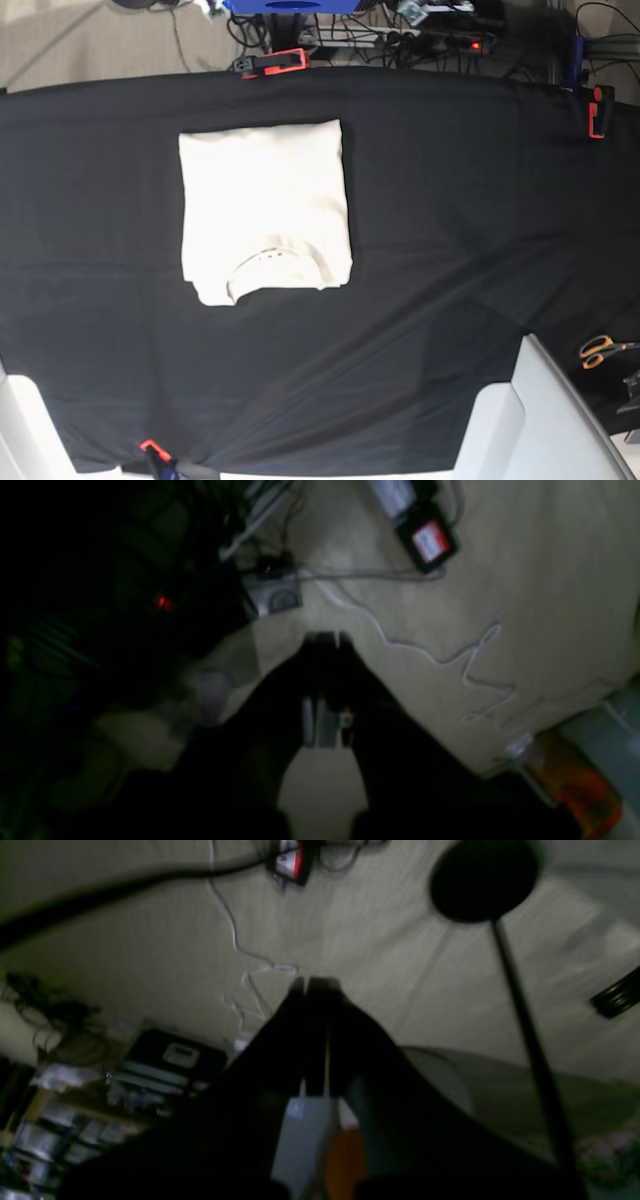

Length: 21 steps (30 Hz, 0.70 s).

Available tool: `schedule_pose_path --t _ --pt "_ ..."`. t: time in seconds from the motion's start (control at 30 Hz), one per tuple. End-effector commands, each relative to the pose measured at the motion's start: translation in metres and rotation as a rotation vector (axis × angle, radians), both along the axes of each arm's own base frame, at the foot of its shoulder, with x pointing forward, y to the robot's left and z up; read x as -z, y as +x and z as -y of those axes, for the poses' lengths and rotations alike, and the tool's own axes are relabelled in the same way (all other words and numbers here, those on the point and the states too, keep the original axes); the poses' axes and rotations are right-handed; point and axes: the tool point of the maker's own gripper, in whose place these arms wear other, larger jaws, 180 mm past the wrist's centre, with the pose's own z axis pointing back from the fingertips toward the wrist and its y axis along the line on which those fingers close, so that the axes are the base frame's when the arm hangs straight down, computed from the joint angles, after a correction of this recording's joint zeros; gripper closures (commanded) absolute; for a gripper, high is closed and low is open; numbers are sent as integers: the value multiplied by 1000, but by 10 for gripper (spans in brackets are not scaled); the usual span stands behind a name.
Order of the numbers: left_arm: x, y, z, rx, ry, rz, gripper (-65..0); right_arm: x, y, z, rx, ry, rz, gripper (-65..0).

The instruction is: Fold the T-shirt properly

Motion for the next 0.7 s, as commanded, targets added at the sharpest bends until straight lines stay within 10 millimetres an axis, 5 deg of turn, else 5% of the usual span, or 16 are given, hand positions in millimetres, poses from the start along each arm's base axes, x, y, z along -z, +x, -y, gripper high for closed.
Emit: schedule_pose_path --t 0.0,0.13,0.37,0.67 --pt "3 -13 -1 -35 -15 -24 0 5 -17 7 9 -12 -17 -5" --pt "7 2 4 -143 -69 13 0 16 0 11 81 21 161 -6" --pt "8 28 13 -142 -98 75 0 17 28 29 510 -84 265 -6" --pt "8 45 13 -142 -101 100 0 18 35 32 559 -96 282 -6"
